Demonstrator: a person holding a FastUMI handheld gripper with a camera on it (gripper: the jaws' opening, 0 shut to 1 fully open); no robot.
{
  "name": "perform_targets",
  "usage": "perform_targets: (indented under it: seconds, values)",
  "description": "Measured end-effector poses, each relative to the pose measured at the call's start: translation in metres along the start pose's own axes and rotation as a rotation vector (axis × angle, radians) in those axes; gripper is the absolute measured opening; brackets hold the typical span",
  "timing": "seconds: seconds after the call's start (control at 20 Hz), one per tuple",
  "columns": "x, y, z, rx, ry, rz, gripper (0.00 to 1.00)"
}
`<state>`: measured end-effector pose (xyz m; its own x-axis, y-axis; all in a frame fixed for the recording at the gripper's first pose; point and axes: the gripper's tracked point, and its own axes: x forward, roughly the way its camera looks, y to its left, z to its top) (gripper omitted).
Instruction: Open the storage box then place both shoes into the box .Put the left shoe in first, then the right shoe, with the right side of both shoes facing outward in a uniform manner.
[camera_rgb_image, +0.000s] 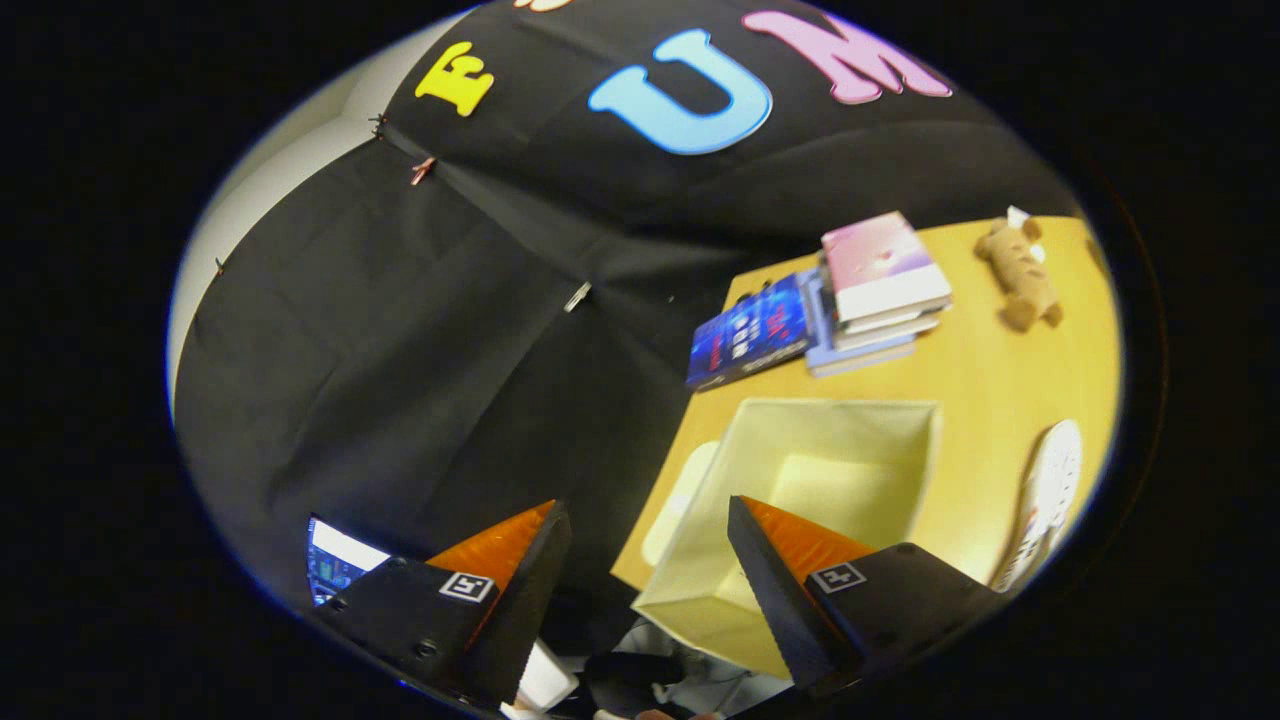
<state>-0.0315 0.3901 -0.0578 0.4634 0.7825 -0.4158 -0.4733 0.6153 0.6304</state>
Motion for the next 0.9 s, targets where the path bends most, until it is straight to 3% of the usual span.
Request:
perform_targets:
  seconds: [0.1, 0.3, 0.55, 0.75, 0.9]
  values:
    - [-0.031, -0.043, 0.011, -0.068, -0.064, -0.1, 0.98]
    - [-0.096, -0.154, 0.005, -0.183, -0.106, -0.377, 0.98]
    - [-0.155, -0.265, -0.039, -0.16, -0.027, -0.627, 0.98]
    - [-0.163, -0.33, -0.08, -0.086, 0.057, -0.706, 0.98]
    - [-0.153, -0.363, -0.099, -0.114, 0.142, -0.728, 0.99]
